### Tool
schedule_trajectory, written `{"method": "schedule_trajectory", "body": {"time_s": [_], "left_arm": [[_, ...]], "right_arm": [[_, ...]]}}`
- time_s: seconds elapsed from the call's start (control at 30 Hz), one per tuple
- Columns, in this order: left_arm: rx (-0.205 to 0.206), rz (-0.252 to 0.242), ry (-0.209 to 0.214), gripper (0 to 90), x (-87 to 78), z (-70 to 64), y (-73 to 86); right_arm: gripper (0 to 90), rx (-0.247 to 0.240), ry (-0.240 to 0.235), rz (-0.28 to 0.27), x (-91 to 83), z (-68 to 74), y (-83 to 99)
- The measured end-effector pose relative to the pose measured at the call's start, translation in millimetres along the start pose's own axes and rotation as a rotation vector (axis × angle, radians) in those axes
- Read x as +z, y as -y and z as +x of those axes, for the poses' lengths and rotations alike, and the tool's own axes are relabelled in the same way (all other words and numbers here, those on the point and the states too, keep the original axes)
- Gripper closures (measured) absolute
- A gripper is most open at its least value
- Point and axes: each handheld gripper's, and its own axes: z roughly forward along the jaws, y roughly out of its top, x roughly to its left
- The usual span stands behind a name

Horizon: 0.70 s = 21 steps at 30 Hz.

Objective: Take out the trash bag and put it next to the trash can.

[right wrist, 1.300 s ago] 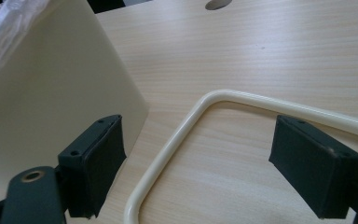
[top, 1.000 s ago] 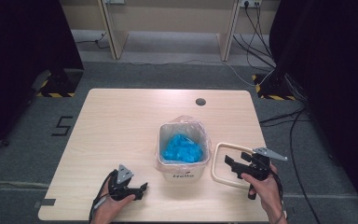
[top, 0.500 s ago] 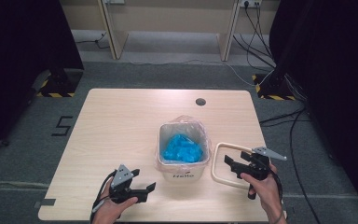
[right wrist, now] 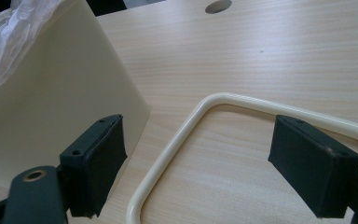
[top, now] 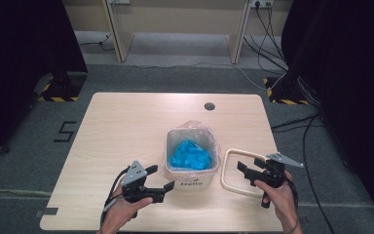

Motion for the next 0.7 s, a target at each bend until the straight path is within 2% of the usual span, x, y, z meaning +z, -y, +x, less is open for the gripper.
{"method": "schedule_trajectory", "body": {"time_s": [0.13,0.23,0.33,0.5,0.7], "left_arm": [[0.017,0.013,0.001,17.3,6.6,-2.0,-2.7],[0.048,0.037,-0.005,31.3,9.1,-4.9,-1.6],[0.031,0.048,-0.012,46.9,7.1,-4.6,0.3],[0.041,0.028,-0.032,67.5,-1.6,-4.9,-2.6],[0.037,0.022,-0.032,81.1,-5.6,-3.9,-5.8]], "right_arm": [[18.8,0.001,-0.004,0.006,0.2,-0.6,0.4],[19.0,0.006,-0.008,0.000,-0.4,-0.7,-0.2],[19.4,0.007,-0.009,-0.006,-1.2,-0.9,-1.1],[19.8,0.004,-0.015,-0.009,-1.2,1.0,-1.7],[20.2,-0.006,-0.028,-0.010,0.7,6.8,-2.7]]}}
